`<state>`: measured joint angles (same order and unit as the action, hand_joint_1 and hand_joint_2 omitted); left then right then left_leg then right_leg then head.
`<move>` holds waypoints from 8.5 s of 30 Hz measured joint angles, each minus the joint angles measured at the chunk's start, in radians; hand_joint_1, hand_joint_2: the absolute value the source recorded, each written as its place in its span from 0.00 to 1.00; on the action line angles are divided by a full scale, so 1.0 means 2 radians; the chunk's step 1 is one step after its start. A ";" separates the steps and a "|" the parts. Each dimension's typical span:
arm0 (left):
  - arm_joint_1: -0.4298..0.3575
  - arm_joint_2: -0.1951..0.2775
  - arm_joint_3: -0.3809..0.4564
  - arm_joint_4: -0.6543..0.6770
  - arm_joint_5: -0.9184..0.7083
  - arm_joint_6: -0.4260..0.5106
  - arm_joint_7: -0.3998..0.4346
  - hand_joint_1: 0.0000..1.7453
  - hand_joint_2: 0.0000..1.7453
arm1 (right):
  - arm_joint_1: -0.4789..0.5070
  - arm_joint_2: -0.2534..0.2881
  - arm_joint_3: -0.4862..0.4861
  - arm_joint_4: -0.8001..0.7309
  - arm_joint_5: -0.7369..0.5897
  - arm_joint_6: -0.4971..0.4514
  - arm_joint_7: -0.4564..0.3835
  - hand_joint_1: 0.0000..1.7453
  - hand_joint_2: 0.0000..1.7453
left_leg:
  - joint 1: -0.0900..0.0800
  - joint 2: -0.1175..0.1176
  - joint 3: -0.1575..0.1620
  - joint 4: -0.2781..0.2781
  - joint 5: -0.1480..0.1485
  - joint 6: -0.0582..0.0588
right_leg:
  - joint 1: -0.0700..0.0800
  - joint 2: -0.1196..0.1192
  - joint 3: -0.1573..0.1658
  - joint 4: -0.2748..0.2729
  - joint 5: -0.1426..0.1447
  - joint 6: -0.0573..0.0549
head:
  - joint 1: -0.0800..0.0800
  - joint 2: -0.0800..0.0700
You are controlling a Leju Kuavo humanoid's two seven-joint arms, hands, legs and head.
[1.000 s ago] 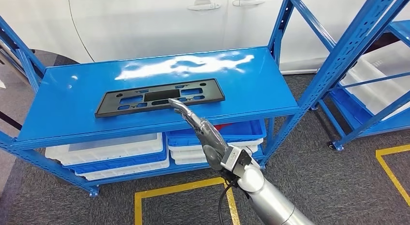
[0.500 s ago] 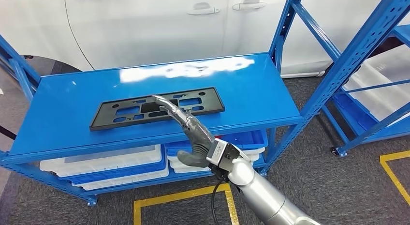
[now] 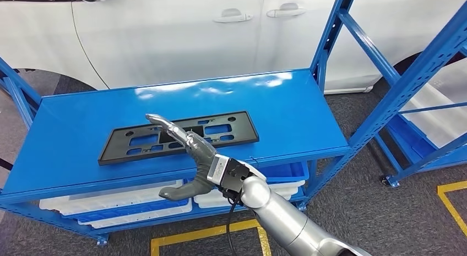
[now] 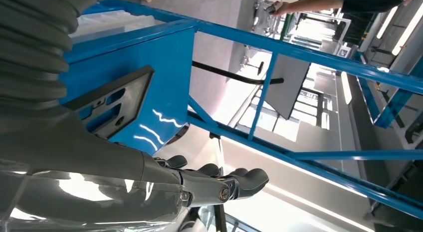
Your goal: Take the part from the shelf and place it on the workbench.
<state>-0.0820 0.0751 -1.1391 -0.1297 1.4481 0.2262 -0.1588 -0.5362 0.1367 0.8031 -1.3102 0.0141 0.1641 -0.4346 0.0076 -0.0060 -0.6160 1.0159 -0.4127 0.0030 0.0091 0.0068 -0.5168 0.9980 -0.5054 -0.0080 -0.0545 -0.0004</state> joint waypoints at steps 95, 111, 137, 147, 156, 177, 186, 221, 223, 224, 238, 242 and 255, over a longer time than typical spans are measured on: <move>-0.007 0.007 -0.063 0.000 0.000 0.009 0.034 0.00 0.00 | -0.093 0.104 0.124 0.422 0.683 -0.405 0.218 0.00 1.00 | 0.008 0.000 0.016 -0.001 -0.012 0.003 | -0.002 -0.002 -0.052 0.046 0.005 0.008 | 0.000 0.000; -0.009 0.008 -0.075 0.000 0.000 0.004 0.032 0.00 0.00 | -0.124 0.108 0.123 0.478 0.727 -0.309 0.288 0.96 1.00 | 0.005 0.000 -0.001 0.049 -0.048 -0.013 | -0.003 -0.005 -0.027 -0.013 0.043 -0.013 | 0.000 0.000; -0.009 0.012 -0.088 0.000 0.000 -0.019 -0.018 0.00 1.00 | -0.132 0.105 0.095 0.496 0.726 -0.298 0.274 1.00 1.00 | 0.006 -0.002 0.021 -0.006 -0.012 -0.006 | 0.000 -0.003 -0.036 0.003 0.035 -0.003 | 0.000 0.000; -0.008 0.015 -0.088 0.000 0.000 -0.041 -0.038 0.00 1.00 | -0.132 0.106 0.039 0.477 0.649 -0.375 0.206 1.00 1.00 | 0.009 0.001 -0.031 0.099 -0.046 -0.020 | -0.003 -0.003 -0.030 -0.004 0.037 -0.012 | 0.000 0.000; -0.007 0.017 -0.086 0.000 0.000 -0.046 -0.045 0.00 1.00 | -0.044 0.065 -0.111 0.167 0.187 -0.345 -0.080 1.00 1.00 | 0.009 -0.005 0.008 0.008 -0.013 0.003 | -0.003 -0.003 -0.051 0.043 0.006 0.011 | 0.001 0.000; -0.006 0.015 -0.057 0.000 0.000 -0.039 -0.014 0.00 1.00 | 0.143 -0.027 -0.162 -0.313 -0.118 0.047 -0.121 1.00 1.00 | 0.003 -0.001 -0.022 0.120 -0.085 -0.013 | -0.002 -0.007 -0.046 0.002 0.045 -0.011 | 0.001 0.000; -0.010 0.015 -0.057 0.000 0.000 -0.030 -0.005 0.00 1.00 | 0.139 -0.040 -0.147 -0.330 -0.084 0.065 -0.123 1.00 1.00 | 0.002 0.000 0.031 0.001 -0.026 0.010 | -0.002 -0.005 -0.063 0.028 0.034 0.010 | 0.001 0.000; -0.011 0.022 -0.070 0.002 0.000 -0.041 -0.009 0.00 1.00 | 0.129 -0.103 -0.112 -0.319 -0.095 0.075 -0.123 1.00 1.00 | 0.003 0.004 0.021 -0.006 -0.013 0.013 | -0.009 -0.005 -0.104 0.138 -0.035 0.021 | 0.001 0.000; -0.011 0.021 -0.072 0.002 0.000 -0.042 -0.008 0.00 1.00 | 0.132 -0.108 -0.111 -0.320 -0.091 0.071 -0.123 1.00 1.00 | 0.003 0.004 0.005 -0.005 -0.002 0.011 | -0.010 -0.005 -0.084 0.140 -0.020 0.021 | 0.001 0.000; -0.011 0.021 -0.074 0.002 0.000 -0.042 -0.008 0.00 1.00 | 0.135 -0.111 -0.111 -0.322 -0.088 0.069 -0.123 1.00 1.00 | 0.003 0.004 -0.001 -0.004 0.003 0.009 | -0.011 -0.005 -0.061 0.115 -0.006 0.020 | 0.001 0.000; -0.011 0.020 -0.089 0.002 -0.001 -0.040 -0.001 0.00 1.00 | 0.152 -0.134 -0.145 -0.332 -0.124 0.136 -0.123 1.00 1.00 | 0.006 0.002 -0.036 0.135 -0.062 -0.017 | -0.001 -0.007 -0.036 -0.010 0.047 -0.012 | 0.000 0.000; -0.015 0.021 -0.092 0.002 -0.001 -0.038 -0.002 0.00 1.00 | 0.154 -0.139 -0.157 -0.328 -0.131 0.151 -0.123 1.00 1.00 | 0.002 0.002 0.058 0.018 -0.047 -0.007 | 0.000 -0.008 -0.062 0.004 0.062 -0.006 | 0.000 0.000; -0.016 0.016 -0.099 0.002 0.000 -0.036 -0.001 0.00 1.00 | 0.154 -0.160 -0.169 -0.319 -0.134 0.131 -0.123 1.00 1.00 | 0.003 0.007 -0.003 -0.010 0.007 0.007 | -0.015 -0.006 -0.054 0.105 0.006 0.025 | 0.000 0.000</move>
<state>-0.1140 0.1065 -1.3370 -0.1267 1.4473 0.1545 -0.1610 -0.2286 -0.1834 0.4643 -1.9476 -0.2543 0.4271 -0.6809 0.0143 0.0081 -0.6218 0.9965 -0.3978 0.0170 -0.0218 -0.0042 -0.6239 1.2081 -0.4927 0.0421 -0.0538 -0.0004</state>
